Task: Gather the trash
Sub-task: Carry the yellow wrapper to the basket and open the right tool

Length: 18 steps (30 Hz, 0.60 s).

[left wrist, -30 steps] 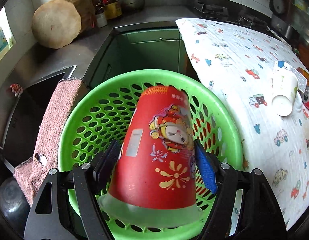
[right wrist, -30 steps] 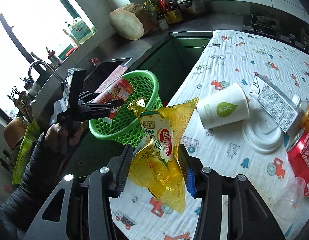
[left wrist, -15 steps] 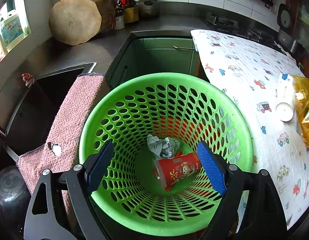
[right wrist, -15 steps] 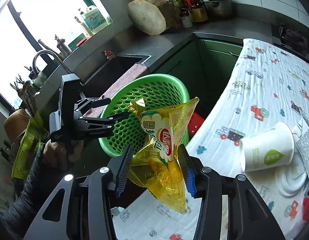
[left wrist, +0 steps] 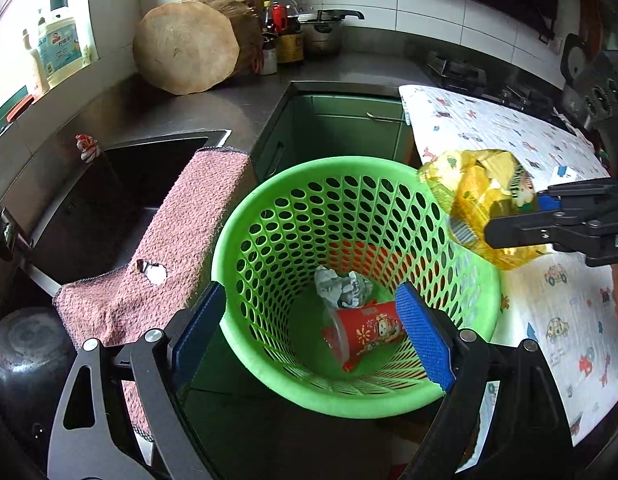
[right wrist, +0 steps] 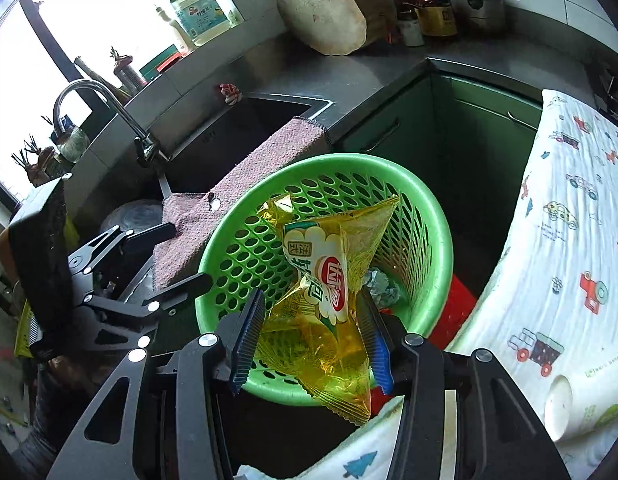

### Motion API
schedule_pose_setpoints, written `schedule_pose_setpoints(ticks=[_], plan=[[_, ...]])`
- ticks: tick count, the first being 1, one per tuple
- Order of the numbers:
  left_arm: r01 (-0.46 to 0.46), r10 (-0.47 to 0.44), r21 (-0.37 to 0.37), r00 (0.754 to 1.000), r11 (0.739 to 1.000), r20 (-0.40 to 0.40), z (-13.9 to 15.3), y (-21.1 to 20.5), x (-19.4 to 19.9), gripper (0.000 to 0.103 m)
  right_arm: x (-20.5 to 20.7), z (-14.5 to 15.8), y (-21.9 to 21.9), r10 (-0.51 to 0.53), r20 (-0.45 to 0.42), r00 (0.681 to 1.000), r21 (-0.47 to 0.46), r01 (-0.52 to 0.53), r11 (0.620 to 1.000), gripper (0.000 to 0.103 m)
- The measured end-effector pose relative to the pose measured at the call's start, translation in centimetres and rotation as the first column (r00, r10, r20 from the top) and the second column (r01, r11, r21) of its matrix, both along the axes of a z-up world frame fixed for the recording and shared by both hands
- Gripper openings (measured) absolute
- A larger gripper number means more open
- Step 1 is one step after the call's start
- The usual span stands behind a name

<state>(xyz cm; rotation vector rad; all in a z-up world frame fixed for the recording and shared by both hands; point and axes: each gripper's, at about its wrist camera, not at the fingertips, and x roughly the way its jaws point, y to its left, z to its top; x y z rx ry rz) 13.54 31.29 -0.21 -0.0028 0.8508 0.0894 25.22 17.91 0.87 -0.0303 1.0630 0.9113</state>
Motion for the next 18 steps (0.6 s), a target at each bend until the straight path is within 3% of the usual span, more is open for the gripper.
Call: schedule_pose_setpoints(ticks=[3, 7, 18], plan=[[-0.011, 0.011, -0.001, 1.000, 1.000, -0.005, -0.3, 0.2, -0.6, 0.088, 0.8, -1.0, 1.4, -0.007, -0.013, 1.000, -0.001, 0.007, 1.000, 0.050], [-0.017, 0.017, 0.000, 1.000, 1.000, -0.016, -0.6, 0.3, -1.1, 0.088, 1.7, -1.6, 2.3, -0.028, -0.009, 1.000, -0.006, 0.028, 1.000, 0.069], [-0.004, 0.004, -0.008, 1.000, 1.000, -0.017, -0.8, -0.7, -1.2, 0.091, 0.9, -0.3, -2.0, -0.100, 0.023, 0.995, 0.016, 0.099, 0.995, 0.085]])
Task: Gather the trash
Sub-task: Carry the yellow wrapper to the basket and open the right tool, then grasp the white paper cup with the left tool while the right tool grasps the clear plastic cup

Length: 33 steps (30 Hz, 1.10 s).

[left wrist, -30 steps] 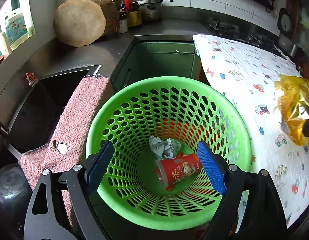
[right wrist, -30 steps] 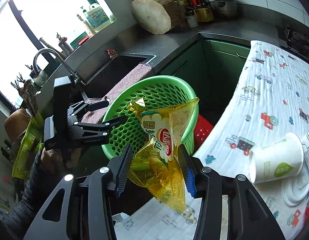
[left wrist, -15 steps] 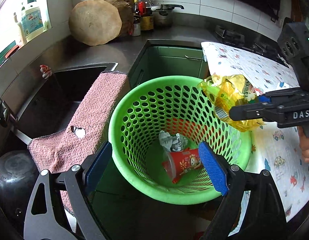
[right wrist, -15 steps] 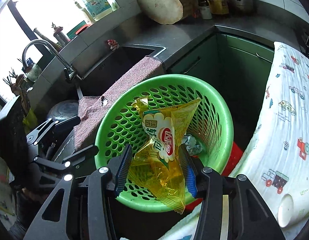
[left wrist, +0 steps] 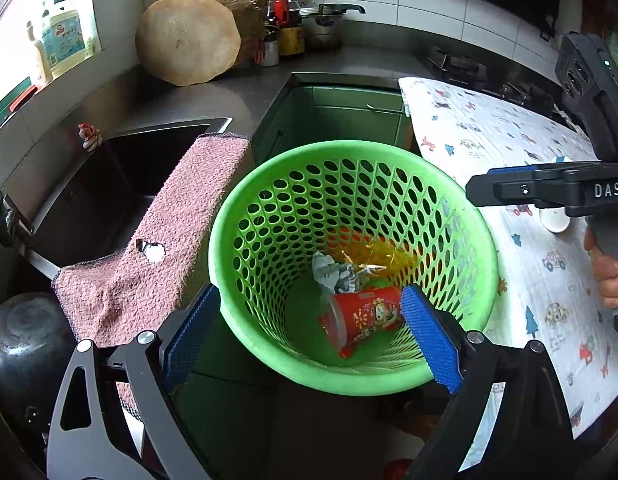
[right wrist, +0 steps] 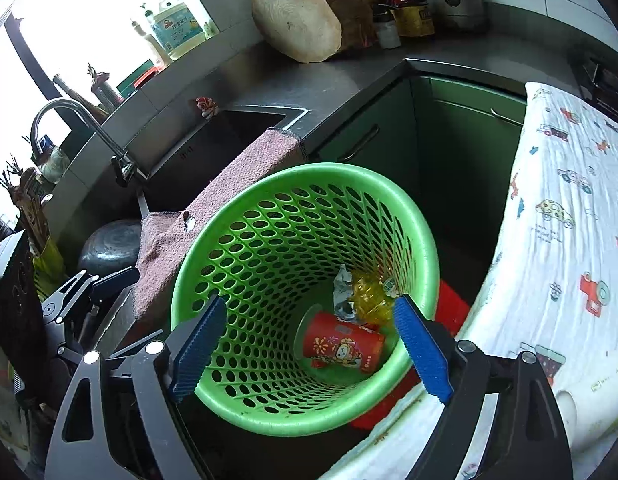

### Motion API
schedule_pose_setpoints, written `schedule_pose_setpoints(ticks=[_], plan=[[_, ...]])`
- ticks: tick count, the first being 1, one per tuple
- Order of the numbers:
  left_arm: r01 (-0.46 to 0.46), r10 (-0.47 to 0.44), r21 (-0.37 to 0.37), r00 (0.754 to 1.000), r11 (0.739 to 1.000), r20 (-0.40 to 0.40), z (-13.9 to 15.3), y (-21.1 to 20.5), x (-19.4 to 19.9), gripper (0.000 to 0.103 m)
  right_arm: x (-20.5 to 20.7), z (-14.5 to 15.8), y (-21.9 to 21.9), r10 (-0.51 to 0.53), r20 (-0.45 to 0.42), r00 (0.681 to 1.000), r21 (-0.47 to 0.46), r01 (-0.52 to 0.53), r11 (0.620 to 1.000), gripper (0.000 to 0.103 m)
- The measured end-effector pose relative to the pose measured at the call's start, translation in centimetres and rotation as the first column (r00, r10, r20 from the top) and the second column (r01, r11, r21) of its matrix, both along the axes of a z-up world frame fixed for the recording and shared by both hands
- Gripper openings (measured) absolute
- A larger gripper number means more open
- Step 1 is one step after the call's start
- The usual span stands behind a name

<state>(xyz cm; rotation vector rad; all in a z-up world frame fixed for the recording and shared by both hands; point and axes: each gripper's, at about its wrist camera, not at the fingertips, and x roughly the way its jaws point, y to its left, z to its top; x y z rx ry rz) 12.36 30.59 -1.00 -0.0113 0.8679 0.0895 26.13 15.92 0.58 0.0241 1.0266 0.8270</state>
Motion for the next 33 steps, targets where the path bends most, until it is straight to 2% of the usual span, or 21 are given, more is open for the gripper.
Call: schedule_pose_setpoints(ticks=[12, 18, 25, 33], plan=[[0.096, -0.096, 0.001, 0.995, 0.995, 0.026, 0.9, -5.0, 0.4, 0.091, -3.2, 1.0, -11.5, -0.168, 0.017, 0.986, 0.023, 0.167, 0.986, 0.089], [0.161, -0.161, -0.003, 0.986, 0.987, 0.042, 1.3, -8.4, 1.0, 0.091, -5.8, 1.6, -18.2, -0.257, 0.054, 0.965, -0.035, 0.259, 0.965, 0.089], [0.253, -0.252, 0.000, 0.965, 0.968, 0.065, 1.7, -12.4, 1.9, 0.093, -8.1, 2.1, -26.4, -0.382, 0.062, 0.922, -0.127, 0.387, 0.913, 0.089], [0.333, -0.331, -0.020, 0.941, 0.943, 0.068, 1.5, -15.8, 3.9, 0.093, -9.4, 1.5, -31.7, -0.484, 0.052, 0.874, -0.210, 0.483, 0.850, 0.089]])
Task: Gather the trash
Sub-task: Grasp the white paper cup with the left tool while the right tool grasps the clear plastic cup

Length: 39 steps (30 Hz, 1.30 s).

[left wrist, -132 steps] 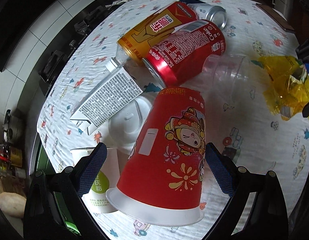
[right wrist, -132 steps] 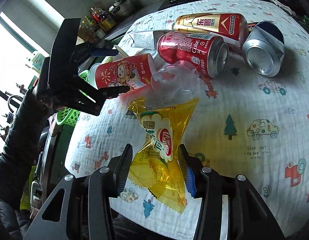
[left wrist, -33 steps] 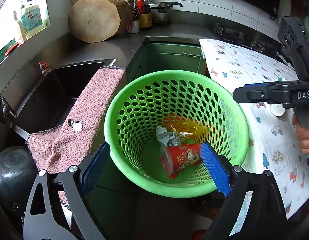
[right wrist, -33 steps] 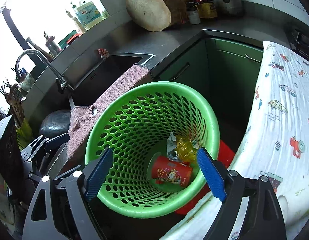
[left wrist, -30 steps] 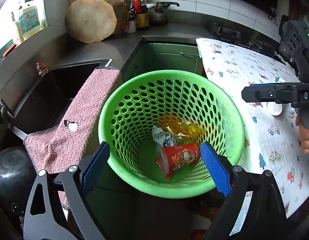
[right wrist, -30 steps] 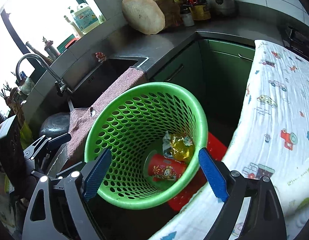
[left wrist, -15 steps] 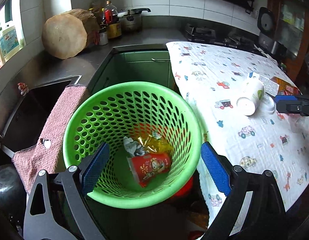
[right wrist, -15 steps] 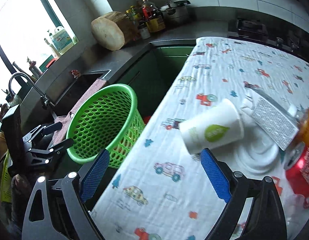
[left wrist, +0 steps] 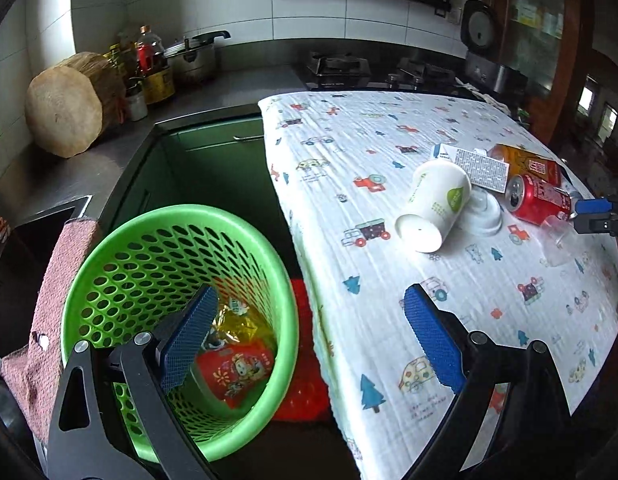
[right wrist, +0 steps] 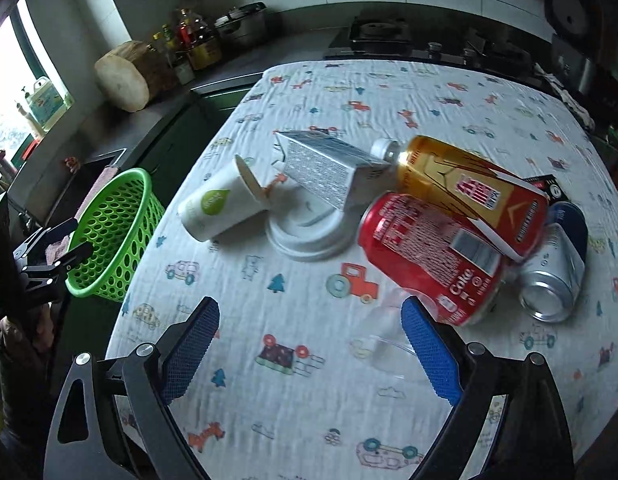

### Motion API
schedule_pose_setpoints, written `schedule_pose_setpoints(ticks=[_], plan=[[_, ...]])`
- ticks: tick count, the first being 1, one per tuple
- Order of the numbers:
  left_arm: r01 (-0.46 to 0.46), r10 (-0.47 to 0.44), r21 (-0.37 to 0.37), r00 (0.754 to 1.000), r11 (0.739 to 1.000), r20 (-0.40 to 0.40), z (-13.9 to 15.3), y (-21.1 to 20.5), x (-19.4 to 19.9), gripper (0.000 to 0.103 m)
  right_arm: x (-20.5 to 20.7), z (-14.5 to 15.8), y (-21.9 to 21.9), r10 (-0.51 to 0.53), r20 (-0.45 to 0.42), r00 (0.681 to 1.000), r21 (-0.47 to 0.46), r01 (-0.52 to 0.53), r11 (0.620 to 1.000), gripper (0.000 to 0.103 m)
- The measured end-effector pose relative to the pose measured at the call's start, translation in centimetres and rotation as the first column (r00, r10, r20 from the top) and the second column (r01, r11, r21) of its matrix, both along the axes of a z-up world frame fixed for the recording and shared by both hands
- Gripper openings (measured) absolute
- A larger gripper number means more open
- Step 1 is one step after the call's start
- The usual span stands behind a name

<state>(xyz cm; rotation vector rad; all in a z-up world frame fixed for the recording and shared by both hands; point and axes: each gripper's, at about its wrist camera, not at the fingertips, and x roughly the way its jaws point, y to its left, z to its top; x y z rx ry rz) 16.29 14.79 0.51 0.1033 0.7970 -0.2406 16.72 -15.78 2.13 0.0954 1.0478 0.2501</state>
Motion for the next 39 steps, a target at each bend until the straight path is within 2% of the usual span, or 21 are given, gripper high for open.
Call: schedule_pose_setpoints(ticks=[4, 11, 19, 24, 28, 33, 39], plan=[[0.035, -0.035, -0.013, 0.999, 0.999, 0.007, 0.3, -1.7, 0.9, 0.095, 0.3, -0.8, -1.4, -0.059, -0.033, 0.998, -0.014, 0.059, 0.998, 0.089], [0.102, -0.102, -0.009, 0.995, 0.995, 0.006, 0.4, -5.1, 2.9, 0.095, 1.2, -2.7, -2.5, -0.124, -0.115, 0.986, 0.013, 0.126, 0.992, 0.089], [0.168, -0.168, 0.029, 0.986, 0.985, -0.002, 0.6, -8.6, 5.3, 0.095, 2.8, -4.8, -3.1, -0.171, -0.174, 0.970, 0.014, 0.177, 0.984, 0.089], [0.210, -0.210, 0.067, 0.978, 0.975, -0.017, 0.2, -10.4, 6.4, 0.096, 3.3, -6.0, -3.5, -0.179, -0.210, 0.961, 0.021, 0.188, 0.982, 0.083], [0.251, -0.249, 0.097, 0.968, 0.963, -0.035, -0.5, -11.8, 7.3, 0.096, 3.4, -6.8, -3.9, -0.176, -0.242, 0.954, 0.026, 0.188, 0.982, 0.071], [0.289, -0.283, 0.130, 0.957, 0.948, -0.065, -1.6, -13.4, 8.5, 0.096, 3.2, -6.8, -4.2, -0.156, -0.249, 0.956, 0.032, 0.169, 0.985, 0.063], [0.310, -0.297, 0.142, 0.949, 0.940, -0.102, -3.0, -14.3, 9.9, 0.094, 2.6, -6.6, -4.3, -0.129, -0.254, 0.959, 0.041, 0.143, 0.989, 0.062]])
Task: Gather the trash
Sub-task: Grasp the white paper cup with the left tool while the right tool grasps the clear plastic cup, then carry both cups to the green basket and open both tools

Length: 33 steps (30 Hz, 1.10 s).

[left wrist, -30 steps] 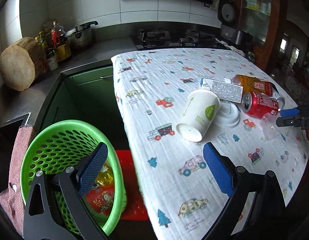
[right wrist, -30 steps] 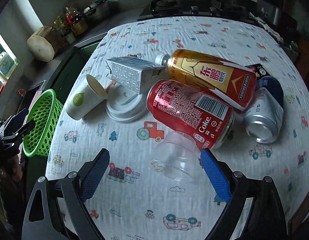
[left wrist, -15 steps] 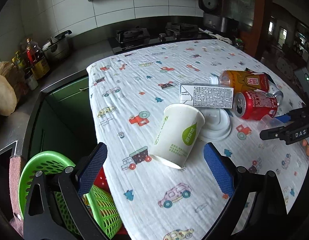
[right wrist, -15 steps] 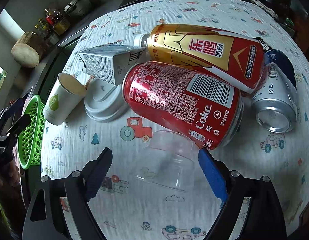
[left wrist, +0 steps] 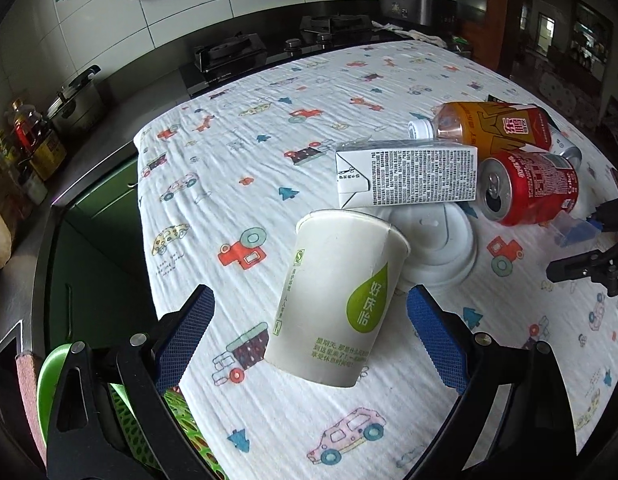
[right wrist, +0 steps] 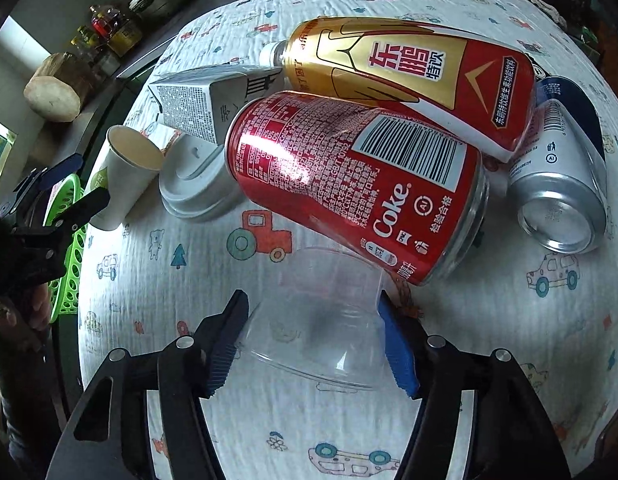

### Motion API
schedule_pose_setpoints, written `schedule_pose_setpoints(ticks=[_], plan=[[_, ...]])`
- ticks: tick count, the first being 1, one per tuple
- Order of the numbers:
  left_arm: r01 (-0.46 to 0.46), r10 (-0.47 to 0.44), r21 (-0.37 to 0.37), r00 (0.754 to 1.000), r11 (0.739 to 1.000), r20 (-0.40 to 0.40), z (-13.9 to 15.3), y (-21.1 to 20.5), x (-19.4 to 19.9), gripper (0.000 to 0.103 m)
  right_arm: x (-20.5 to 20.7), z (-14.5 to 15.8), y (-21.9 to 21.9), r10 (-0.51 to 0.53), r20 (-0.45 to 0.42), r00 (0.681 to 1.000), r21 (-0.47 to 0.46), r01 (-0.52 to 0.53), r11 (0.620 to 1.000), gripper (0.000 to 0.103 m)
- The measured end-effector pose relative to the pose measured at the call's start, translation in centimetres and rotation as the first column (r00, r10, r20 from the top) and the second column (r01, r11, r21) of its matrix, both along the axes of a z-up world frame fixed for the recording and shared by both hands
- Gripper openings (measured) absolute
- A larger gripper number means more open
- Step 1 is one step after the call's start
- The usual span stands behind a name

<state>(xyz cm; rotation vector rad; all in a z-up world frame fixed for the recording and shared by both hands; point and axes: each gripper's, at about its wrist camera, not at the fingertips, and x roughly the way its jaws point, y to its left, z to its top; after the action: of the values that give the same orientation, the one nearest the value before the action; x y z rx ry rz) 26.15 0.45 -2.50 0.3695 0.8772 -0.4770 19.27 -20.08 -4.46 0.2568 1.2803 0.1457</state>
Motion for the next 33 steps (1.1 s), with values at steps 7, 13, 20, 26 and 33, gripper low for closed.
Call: schedule_pose_setpoints(ticks=[7, 13, 20, 26, 33], plan=[[0.000, 0.000, 0.004, 0.999, 1.000, -0.035, -1.0, -0.2, 1.1, 0.083, -1.1, 0.7, 0.0, 0.025, 0.009, 1.000, 0.014, -0.025, 1.000, 0.062], [-0.002, 0.002, -0.004, 0.999, 1.000, -0.052, -1.4, -0.3, 1.2, 0.061, -1.8, 1.1, -0.1, 0.040, 0.017, 0.999, 0.027, -0.040, 0.999, 0.062], [-0.009, 0.008, -0.025, 1.000, 1.000, -0.029, -0.7, 0.1, 0.1, 0.060, -2.8, 1.4, 0.3, 0.059, 0.021, 0.998, 0.039, -0.060, 0.997, 0.062], [-0.039, 0.039, -0.059, 0.999, 0.997, -0.007, 0.6, 1.7, -1.4, 0.059, -3.4, 2.1, 1.5, 0.096, 0.042, 0.995, 0.049, -0.098, 0.994, 0.062], [-0.108, 0.110, -0.094, 0.994, 0.990, 0.021, 2.0, 5.3, -3.3, 0.059, -3.6, 3.1, 4.3, 0.156, 0.078, 0.985, 0.044, -0.160, 0.986, 0.062]])
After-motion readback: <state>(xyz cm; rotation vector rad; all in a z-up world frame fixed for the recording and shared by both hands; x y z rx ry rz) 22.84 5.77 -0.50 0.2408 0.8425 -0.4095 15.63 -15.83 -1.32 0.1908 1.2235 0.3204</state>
